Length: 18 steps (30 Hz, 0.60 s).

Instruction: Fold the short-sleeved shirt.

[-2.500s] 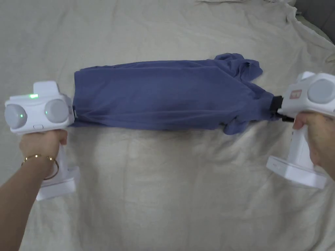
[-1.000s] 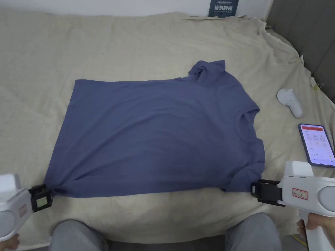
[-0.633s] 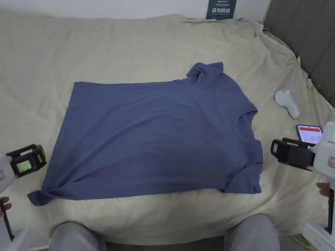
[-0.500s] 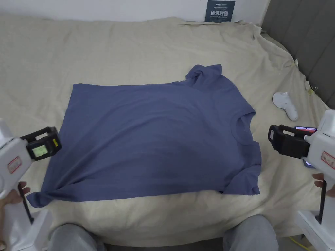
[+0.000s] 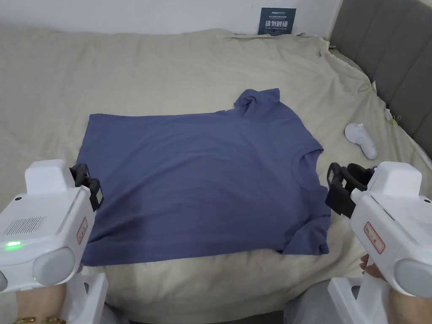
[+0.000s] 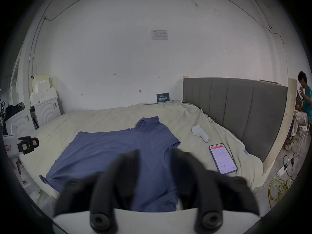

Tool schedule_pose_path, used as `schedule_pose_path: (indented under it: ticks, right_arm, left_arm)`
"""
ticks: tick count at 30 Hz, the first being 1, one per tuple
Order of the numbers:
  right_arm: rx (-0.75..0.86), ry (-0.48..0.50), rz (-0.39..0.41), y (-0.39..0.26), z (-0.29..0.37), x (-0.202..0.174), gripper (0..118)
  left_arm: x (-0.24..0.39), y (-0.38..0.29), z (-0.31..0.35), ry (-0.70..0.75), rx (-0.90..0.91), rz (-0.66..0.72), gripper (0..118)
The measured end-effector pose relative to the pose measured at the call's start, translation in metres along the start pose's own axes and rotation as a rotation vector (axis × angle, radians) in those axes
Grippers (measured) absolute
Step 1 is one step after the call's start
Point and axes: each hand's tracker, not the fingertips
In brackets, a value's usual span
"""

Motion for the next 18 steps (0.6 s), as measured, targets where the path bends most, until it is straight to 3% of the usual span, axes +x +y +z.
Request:
schedule_pose_path:
  ticks: [1, 3, 18]
  right_arm:
    - [0.005, -0.003, 0.003, -0.0008, 0.0005, -0.0002, 6]
    - [0.000, 0.001, 0.005, -0.0005, -0.0005, -0.0003, 0]
    - [-0.004, -0.029, -0.008, 0.0015, -0.0023, 0.0024, 0]
  left_arm:
    - [0.0003, -0.0003, 0.0015, -0.016, -0.006, 0.007, 0]
    - [0.0021, -0.0016, 0.0028, -0.028, -0.014, 0.013, 0]
    - [0.0009, -0.0028, 0.0075, -0.035, -0.012, -0.007, 0]
